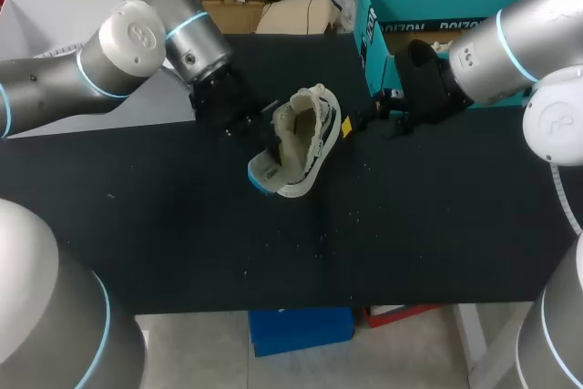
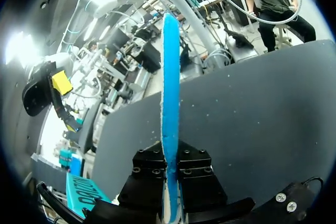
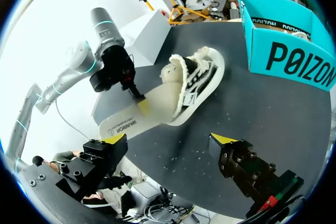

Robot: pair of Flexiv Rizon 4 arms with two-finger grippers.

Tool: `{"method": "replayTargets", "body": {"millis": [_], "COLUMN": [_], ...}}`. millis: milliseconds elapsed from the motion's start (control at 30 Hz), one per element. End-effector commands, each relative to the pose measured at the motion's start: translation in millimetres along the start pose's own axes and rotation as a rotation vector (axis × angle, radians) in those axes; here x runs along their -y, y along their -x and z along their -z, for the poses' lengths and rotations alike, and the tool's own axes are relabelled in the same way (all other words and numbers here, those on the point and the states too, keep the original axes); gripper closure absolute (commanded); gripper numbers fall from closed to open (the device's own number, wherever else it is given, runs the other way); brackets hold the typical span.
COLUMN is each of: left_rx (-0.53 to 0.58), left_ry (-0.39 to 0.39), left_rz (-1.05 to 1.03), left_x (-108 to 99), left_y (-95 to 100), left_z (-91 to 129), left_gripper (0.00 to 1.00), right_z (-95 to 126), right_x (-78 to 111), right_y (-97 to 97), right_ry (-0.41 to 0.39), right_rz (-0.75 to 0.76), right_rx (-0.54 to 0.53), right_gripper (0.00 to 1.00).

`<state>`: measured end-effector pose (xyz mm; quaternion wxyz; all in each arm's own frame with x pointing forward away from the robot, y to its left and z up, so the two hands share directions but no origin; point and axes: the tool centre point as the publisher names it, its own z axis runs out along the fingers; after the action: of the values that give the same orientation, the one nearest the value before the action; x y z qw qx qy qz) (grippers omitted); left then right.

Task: Take the shoe out of the shoebox, open the shoe tongue, remove and reinsert the insole, then place the shoe into the shoebox

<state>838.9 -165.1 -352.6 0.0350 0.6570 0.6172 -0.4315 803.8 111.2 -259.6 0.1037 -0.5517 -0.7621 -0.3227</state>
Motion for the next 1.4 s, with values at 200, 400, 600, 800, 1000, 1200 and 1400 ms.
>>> {"method": "replayTargets", "body": {"millis": [200,400,600,800,1000,1200,1400], "left_rx": [-0.028,-0.055,-0.065,-0.044,-0.055,-0.052,-0.083], "left_ry": [0.014,0.036,0.042,0.054,0.054,0.070,0.049], "left_rz": [-0.035,-0.068,-0.094,-0.148,-0.147,-0.149,-0.146], "left_x": [-26.6,-44.7,-56.8,-65.0,-72.6,-64.9,-42.0], "left_y": [8.1,12.9,16.3,20.7,18.0,25.8,27.9], "left_z": [1.8,1.5,-2.0,-5.8,-6.4,6.1,15.4], "left_gripper": [1.00,1.00,1.00,1.00,1.00,0.47,0.59], "right_z": [0.1,0.1,0.1,0.1,0.1,0.1,0.1], "right_x": [-0.3,-0.3,-0.3,-0.3,-0.3,-0.3,-0.3], "right_y": [-0.8,-0.8,-0.8,-0.8,-0.8,-0.8,-0.8], "right_ry": [-0.001,-0.001,-0.001,-0.001,-0.001,-0.001,-0.001], "right_rz": [-0.001,-0.001,-0.001,-0.001,-0.001,-0.001,-0.001], "right_rx": [0.003,0.003,0.003,0.003,0.003,0.003,0.003], "right_gripper": [0.00,0.00,0.00,0.00,0.00,0.00,0.00]}}
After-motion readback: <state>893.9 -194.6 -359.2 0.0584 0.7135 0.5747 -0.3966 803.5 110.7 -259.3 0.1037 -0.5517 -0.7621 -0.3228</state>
